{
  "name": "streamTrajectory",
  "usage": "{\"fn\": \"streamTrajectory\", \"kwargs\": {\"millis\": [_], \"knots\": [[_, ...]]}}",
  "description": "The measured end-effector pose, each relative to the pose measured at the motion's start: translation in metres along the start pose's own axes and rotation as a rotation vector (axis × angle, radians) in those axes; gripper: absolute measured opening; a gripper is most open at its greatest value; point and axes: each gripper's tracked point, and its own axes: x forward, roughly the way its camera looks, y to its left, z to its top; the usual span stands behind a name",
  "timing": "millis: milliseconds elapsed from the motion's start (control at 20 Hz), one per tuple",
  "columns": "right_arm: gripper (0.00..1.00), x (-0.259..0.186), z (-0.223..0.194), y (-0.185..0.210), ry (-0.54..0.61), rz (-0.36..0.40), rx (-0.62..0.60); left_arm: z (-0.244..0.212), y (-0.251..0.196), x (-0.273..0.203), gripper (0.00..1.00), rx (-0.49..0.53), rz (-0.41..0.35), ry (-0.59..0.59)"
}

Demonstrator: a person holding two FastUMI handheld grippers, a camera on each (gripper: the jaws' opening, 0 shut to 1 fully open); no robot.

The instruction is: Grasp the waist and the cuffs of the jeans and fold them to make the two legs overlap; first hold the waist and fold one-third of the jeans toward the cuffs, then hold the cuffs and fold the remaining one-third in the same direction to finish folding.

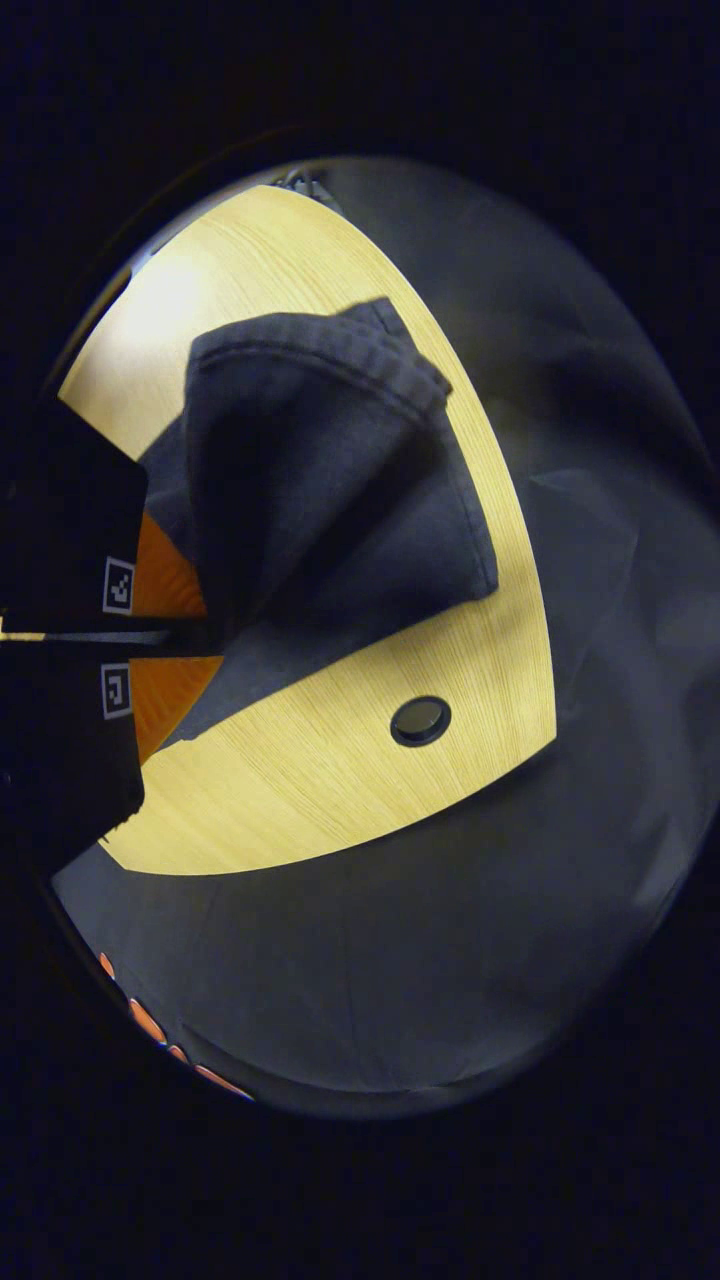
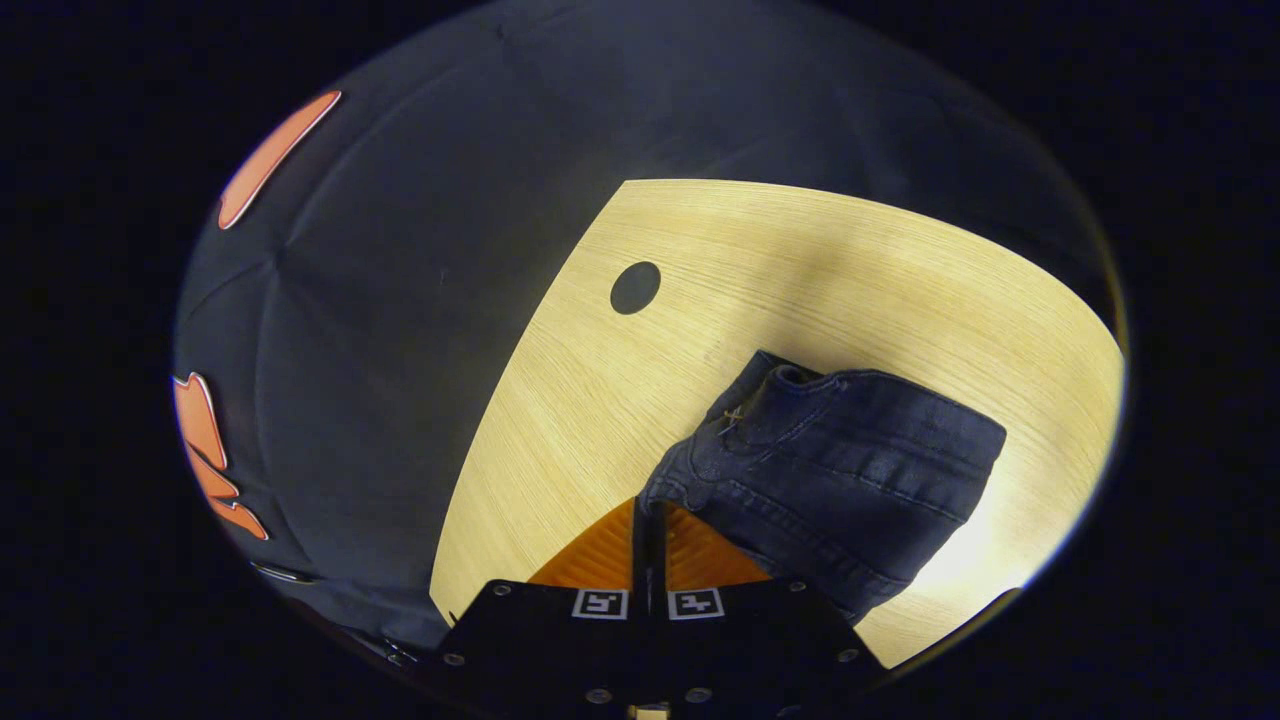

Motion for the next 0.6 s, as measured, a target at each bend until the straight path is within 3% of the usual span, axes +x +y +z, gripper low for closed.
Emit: {"fn": "streamTrajectory", "kwargs": {"millis": [50, 100, 150, 200, 300, 450, 600], "knots": [[0.01, -0.002, 0.001, 0.002, -0.006, -0.001, -0.014, 0.003, -0.007, 0.010, 0.04, 0.020, -0.019, -0.014], [0.02, -0.005, 0.000, 0.002, -0.006, -0.010, -0.030, 0.005, -0.013, 0.015, 0.14, 0.034, -0.028, -0.019], [0.01, -0.005, 0.002, 0.006, -0.018, 0.000, -0.053, 0.007, -0.021, 0.009, 0.13, 0.049, -0.059, -0.026], [0.00, -0.003, 0.006, 0.013, -0.041, 0.023, -0.069, 0.012, -0.021, 0.010, 0.42, 0.068, -0.048, -0.045], [0.39, -0.008, 0.020, 0.024, -0.086, 0.051, -0.076, 0.030, -0.019, 0.002, 1.00, 0.094, -0.010, -0.102], [0.98, -0.030, 0.030, 0.034, -0.133, 0.080, -0.090, 0.048, -0.034, -0.024, 0.98, 0.109, -0.055, -0.173], [0.98, -0.059, 0.026, 0.042, -0.144, 0.112, -0.117, 0.053, -0.049, -0.054, 0.95, 0.175, -0.111, -0.258]]}}
